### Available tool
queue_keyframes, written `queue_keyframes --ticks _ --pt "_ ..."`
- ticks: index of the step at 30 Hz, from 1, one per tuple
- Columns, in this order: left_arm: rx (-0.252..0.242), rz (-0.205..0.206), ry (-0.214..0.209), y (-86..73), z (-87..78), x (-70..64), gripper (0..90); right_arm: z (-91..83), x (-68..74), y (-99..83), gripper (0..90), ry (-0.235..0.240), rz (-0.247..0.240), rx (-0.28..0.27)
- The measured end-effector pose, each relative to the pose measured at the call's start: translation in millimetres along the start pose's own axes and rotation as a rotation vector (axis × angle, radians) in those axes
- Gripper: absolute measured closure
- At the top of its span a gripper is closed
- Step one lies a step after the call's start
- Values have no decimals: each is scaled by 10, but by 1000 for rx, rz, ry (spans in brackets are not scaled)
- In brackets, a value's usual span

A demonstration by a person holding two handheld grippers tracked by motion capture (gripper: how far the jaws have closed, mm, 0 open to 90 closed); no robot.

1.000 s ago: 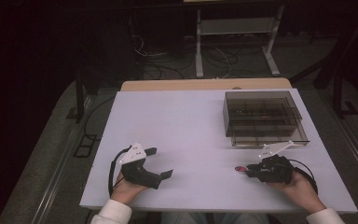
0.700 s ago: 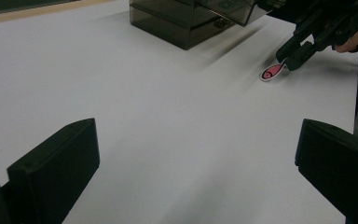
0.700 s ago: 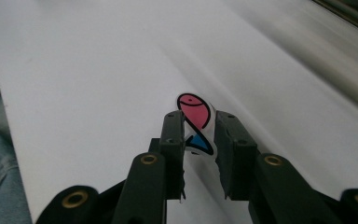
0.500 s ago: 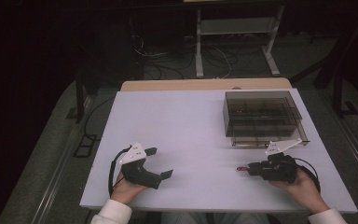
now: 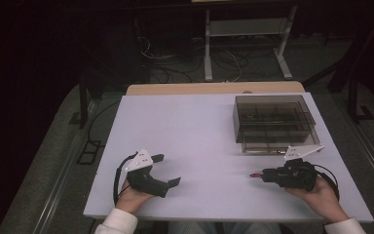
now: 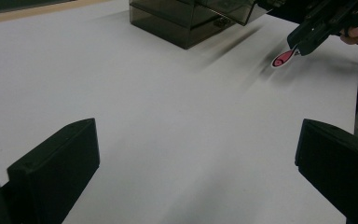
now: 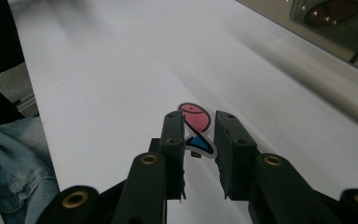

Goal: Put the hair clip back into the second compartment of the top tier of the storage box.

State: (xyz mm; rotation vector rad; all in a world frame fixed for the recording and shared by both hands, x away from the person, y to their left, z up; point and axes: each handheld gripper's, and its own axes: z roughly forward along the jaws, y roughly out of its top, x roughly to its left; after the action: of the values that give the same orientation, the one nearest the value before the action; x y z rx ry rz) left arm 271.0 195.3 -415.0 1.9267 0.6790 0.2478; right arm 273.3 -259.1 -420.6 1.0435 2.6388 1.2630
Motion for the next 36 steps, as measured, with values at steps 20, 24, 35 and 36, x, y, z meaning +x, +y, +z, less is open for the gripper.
queue_keyframes --ticks 20,24,35,36 --pt "1 3 -1 1 1 0 0 -197 -13 11 732 7 27 -47" --pt "0 2 1 0 -1 0 0 -253 -25 14 732 4 32 -63" --pt "2 2 0 0 1 1 0 -384 -39 22 732 0 45 -94" --pt "2 2 -1 0 2 0 0 -395 -41 23 732 0 45 -97"
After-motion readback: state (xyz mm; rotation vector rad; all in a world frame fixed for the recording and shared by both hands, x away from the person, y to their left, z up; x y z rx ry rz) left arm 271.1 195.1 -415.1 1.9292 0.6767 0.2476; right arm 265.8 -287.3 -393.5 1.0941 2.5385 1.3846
